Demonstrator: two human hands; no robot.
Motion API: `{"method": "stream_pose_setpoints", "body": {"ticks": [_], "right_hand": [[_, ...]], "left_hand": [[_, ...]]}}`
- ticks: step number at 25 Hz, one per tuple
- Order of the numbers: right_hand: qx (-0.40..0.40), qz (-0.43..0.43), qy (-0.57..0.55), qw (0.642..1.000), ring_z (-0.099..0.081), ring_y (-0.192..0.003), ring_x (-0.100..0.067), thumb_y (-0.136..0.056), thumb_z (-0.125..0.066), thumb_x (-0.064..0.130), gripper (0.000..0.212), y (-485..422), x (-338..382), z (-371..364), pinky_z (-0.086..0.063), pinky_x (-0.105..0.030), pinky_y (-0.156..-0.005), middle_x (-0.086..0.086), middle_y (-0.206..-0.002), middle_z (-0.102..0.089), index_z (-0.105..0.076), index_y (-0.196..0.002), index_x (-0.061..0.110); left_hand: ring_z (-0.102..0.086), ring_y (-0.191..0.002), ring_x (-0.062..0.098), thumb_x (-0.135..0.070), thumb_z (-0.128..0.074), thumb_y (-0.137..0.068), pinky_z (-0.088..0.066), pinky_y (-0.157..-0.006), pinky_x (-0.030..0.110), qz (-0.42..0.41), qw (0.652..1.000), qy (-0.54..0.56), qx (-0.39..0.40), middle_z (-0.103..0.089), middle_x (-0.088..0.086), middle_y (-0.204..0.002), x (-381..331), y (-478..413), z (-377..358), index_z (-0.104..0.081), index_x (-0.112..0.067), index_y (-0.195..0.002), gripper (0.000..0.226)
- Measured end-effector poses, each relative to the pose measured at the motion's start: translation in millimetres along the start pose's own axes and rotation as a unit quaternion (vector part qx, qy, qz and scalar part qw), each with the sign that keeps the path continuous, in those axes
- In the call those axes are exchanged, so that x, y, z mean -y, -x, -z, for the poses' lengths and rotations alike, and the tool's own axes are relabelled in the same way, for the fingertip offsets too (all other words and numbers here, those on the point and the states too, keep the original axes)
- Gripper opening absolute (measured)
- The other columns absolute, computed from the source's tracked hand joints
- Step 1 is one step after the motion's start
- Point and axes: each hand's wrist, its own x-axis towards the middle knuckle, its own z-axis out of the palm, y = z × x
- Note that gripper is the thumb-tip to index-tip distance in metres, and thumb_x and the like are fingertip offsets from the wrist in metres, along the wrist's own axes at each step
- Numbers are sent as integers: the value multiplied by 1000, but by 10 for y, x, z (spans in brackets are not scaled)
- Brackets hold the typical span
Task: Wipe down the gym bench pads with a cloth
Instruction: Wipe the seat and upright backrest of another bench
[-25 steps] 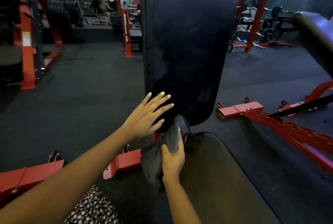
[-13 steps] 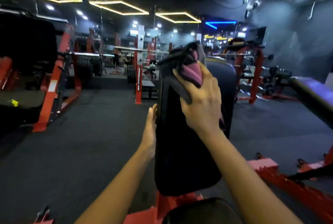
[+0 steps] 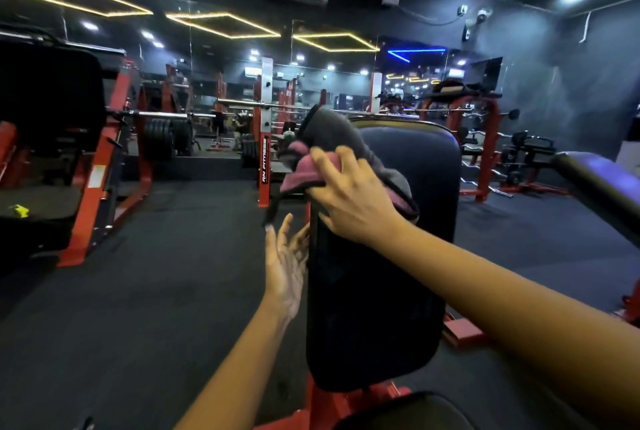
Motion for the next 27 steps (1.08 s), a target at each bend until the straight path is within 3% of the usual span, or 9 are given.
{"method": "stream_pose_setpoints", "body": {"ticks": [4, 9, 15, 19, 22, 24, 27], "right_hand": [[14, 25, -18, 999, -55, -97, -41, -71, -68, 27, 26, 297, 290, -98, -45, -41, -61, -19, -123, -58, -67, -93, 13], [18, 36, -27, 999, -54, -100, -40, -72, -65, 26, 26, 661, 567, -191, -47, -40, -66, -15, -125, -58, -69, -96, 17], [78, 80, -115, 987, -42, -103, -34, -75, -45, 23, 29, 1678, 1310, -434, -49, -40, -68, -10, -122, -62, -74, -82, 20], [168, 86, -139, 972, -46, -104, -36, -66, -72, 30, 16, 1971, 1532, -435, -51, -41, -71, -7, -125, -60, -75, -81, 25], [217, 95, -153, 959, -55, -103, -35, -62, -76, 33, 18, 2126, 1571, -376, -52, -39, -72, -4, -126, -59, -74, -79, 30], [217, 106, -159, 957, -59, -103, -33, -69, -68, 34, 13, 2248, 1607, -395, -52, -39, -72, -3, -127, -59, -74, -80, 32], [223, 93, -180, 954, -55, -101, -33, -78, -38, 29, 35, 2409, 1658, -463, -52, -39, -68, -3, -127, -54, -73, -83, 33]], "left_hand": [[-53, -116, 23, -56, -18, -94, -34, -104, 38, -6, 1000, 18, -25, -57, 11, -125, 97, 61, 237, -41, -27, -135, 55], [-57, -111, 15, -55, -20, -95, -41, -95, 34, -6, 995, -57, -77, -57, 4, -126, 17, 179, 691, -40, -25, -138, 56], [-46, -126, 13, -47, -25, -97, -28, -109, 34, 60, 967, -249, -3, -51, -1, -137, 83, 132, 624, -40, -26, -137, 48], [-34, -135, 10, -56, -45, -87, -22, -116, 32, 100, 944, -310, 45, -38, -8, -145, 414, 223, 427, -35, -22, -141, 65], [-35, -134, 10, -47, -50, -90, -26, -111, 27, 87, 937, -331, 70, -41, -15, -135, 539, 255, 393, -35, -27, -138, 54], [-38, -132, 10, -58, -58, -79, -28, -113, 34, 83, 938, -331, 69, -43, -12, -139, 581, 251, 402, -35, -27, -139, 71], [-29, -138, 13, -64, -55, -73, -24, -115, 38, 85, 936, -337, 57, -29, -6, -151, 633, 308, 360, -16, -29, -147, 90]]}}
